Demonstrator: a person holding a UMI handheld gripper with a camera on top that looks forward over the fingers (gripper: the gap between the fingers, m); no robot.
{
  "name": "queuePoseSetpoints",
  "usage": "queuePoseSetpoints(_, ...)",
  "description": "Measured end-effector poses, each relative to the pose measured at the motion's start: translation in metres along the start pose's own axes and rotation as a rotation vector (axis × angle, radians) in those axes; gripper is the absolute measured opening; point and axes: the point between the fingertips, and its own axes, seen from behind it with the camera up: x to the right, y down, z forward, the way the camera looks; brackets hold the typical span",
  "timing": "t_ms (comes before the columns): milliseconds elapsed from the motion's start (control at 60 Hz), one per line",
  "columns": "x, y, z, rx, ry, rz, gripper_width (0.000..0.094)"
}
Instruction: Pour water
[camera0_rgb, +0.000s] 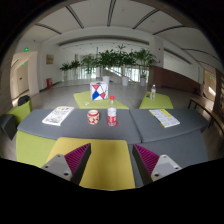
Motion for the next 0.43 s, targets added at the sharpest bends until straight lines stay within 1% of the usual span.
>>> queuePoseSetpoints(133,-0.002,-0.005,-0.033,0.040,-0.004,-0.020,0.0854)
queuePoseSetpoints(233,-0.007,-0.004,-0.046,0.046,-0.027,-0.017,0.0852)
queuePoseSetpoints(333,-0.005,-0.006,-0.051,0.061,-0.030,-0.027,0.0852)
queuePoseSetpoints(433,-0.001,-0.007,-0.048,0.066,-0.010,-0.053,0.0853)
